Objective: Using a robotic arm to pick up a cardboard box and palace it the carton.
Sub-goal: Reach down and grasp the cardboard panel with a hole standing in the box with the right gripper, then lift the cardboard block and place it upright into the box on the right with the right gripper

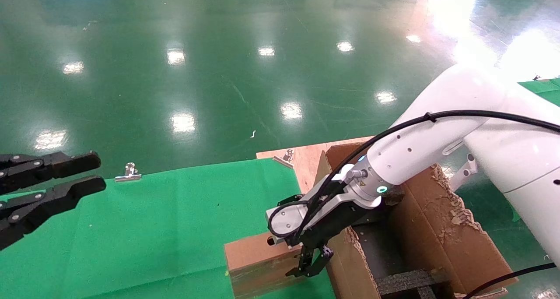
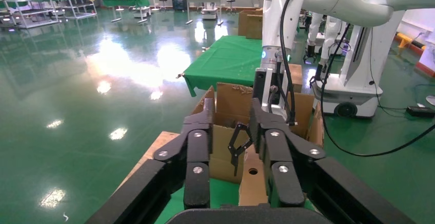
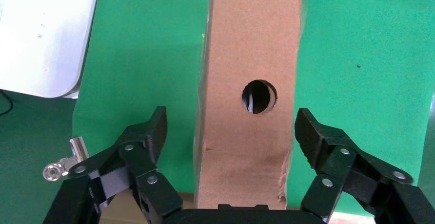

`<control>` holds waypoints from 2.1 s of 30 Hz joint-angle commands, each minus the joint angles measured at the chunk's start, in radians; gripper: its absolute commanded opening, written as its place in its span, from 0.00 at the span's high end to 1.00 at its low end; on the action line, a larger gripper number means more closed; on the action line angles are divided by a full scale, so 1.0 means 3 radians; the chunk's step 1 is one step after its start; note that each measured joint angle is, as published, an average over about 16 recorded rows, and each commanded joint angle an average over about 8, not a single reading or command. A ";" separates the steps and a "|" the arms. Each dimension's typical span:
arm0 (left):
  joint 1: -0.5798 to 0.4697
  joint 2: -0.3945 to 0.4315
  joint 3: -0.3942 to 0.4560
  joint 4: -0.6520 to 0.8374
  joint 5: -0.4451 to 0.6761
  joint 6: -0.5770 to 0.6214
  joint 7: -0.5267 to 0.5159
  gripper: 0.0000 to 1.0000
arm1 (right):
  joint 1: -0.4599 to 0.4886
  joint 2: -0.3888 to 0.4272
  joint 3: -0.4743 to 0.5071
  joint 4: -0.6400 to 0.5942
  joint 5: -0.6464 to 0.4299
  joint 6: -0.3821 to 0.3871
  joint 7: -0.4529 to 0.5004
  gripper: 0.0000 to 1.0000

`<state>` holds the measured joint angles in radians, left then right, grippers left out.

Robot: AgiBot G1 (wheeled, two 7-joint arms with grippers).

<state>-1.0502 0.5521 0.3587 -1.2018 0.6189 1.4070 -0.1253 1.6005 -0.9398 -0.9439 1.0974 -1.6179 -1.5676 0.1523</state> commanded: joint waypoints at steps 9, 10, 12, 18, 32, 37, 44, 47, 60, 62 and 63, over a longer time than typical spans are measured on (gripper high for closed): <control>0.0000 0.0000 0.0000 0.0000 0.0000 0.0000 0.0000 0.00 | -0.0008 0.0008 0.0015 0.0008 0.0009 0.0001 0.0002 1.00; 0.0000 0.0000 0.0000 0.0000 0.0000 0.0000 0.0000 0.00 | -0.0008 0.0009 0.0016 0.0009 0.0009 0.0001 0.0002 1.00; 0.0000 0.0000 0.0000 0.0000 0.0000 0.0000 0.0000 0.00 | -0.0008 0.0009 0.0017 0.0009 0.0010 0.0001 0.0002 1.00; 0.0000 0.0000 0.0000 0.0000 0.0000 0.0000 0.0000 0.00 | -0.0010 0.0011 0.0020 0.0011 0.0011 0.0001 0.0003 1.00; 0.0000 0.0000 0.0000 0.0000 0.0000 0.0000 0.0000 0.00 | 0.0193 0.0028 0.0065 -0.0109 0.0179 -0.0003 -0.0009 1.00; 0.0000 0.0000 0.0000 0.0000 0.0000 0.0000 0.0000 0.00 | 0.0547 0.0084 0.0090 -0.0265 0.0343 -0.0043 -0.0054 1.00; 0.0000 0.0000 0.0000 0.0000 0.0000 0.0000 0.0000 0.00 | 0.1083 0.0253 -0.0014 -0.0404 0.0616 -0.0073 -0.0107 1.00; 0.0000 0.0000 0.0000 0.0000 0.0000 0.0000 0.0000 0.00 | 0.1246 0.0332 -0.0100 -0.0452 0.0727 -0.0070 -0.0117 1.00; 0.0000 0.0000 0.0000 0.0000 0.0000 0.0000 0.0000 0.00 | 0.1666 0.0892 -0.0474 -0.0677 0.0855 -0.0054 -0.0157 1.00; 0.0000 0.0000 0.0000 0.0000 0.0000 0.0000 0.0000 0.00 | 0.1719 0.1023 -0.0532 -0.0697 0.0829 -0.0054 -0.0159 1.00; 0.0000 0.0000 0.0000 0.0000 0.0000 0.0000 0.0000 0.00 | 0.1745 0.1091 -0.0562 -0.0708 0.0814 -0.0053 -0.0161 1.00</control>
<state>-1.0501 0.5521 0.3587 -1.2018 0.6189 1.4070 -0.1253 2.1212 -0.6137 -1.1134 0.8858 -1.3802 -1.5831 0.1030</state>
